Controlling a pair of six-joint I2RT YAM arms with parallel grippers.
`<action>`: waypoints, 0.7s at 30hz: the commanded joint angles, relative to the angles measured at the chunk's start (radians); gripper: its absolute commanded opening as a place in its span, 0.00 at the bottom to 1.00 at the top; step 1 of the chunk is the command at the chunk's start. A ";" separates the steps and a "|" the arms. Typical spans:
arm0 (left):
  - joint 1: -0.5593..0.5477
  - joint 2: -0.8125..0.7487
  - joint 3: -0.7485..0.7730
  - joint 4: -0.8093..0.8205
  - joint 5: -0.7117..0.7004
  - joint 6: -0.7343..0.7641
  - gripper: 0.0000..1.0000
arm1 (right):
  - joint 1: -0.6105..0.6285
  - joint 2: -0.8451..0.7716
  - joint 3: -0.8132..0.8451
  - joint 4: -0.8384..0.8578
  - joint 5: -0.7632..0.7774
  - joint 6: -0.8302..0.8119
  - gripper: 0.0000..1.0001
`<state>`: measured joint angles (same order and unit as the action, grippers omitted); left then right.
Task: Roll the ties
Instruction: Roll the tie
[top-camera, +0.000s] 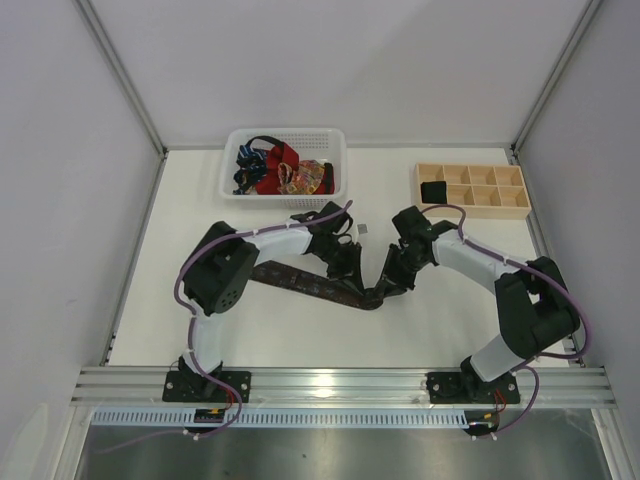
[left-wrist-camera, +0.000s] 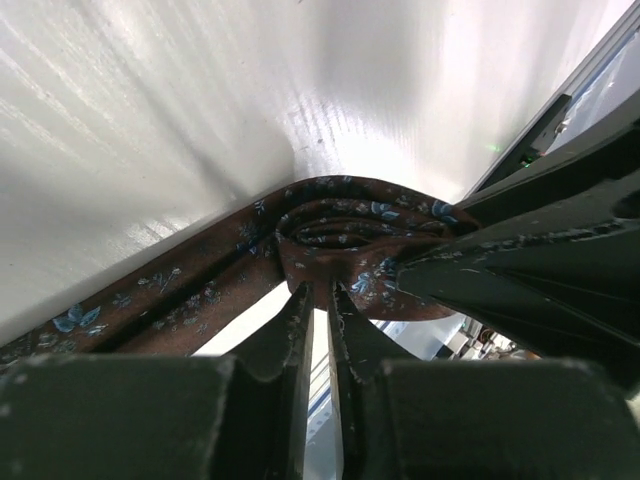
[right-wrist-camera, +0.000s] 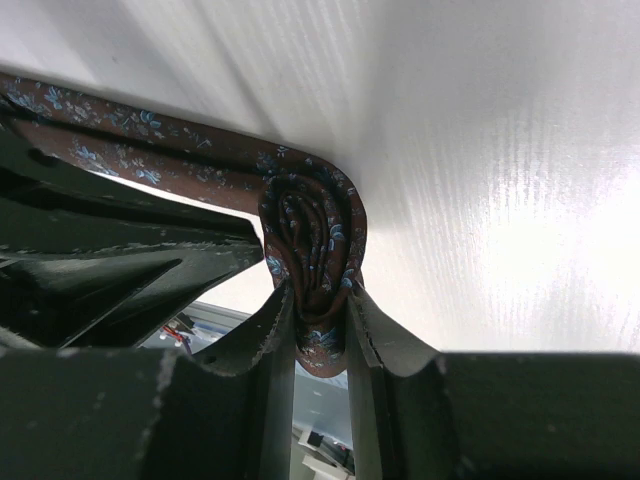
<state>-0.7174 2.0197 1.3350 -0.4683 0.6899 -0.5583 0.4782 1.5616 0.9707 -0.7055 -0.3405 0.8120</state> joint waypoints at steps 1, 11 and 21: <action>-0.004 -0.010 -0.011 0.007 0.000 0.031 0.14 | 0.013 0.009 0.042 -0.005 -0.005 0.013 0.04; -0.053 0.098 0.095 0.025 0.026 -0.005 0.13 | 0.030 0.023 0.075 -0.026 0.006 0.019 0.05; -0.073 0.100 0.101 0.036 -0.001 -0.006 0.14 | 0.086 0.112 0.175 -0.163 0.115 0.056 0.06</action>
<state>-0.7795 2.1414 1.4410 -0.4805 0.7013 -0.5667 0.5255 1.6455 1.0908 -0.8360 -0.2520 0.8310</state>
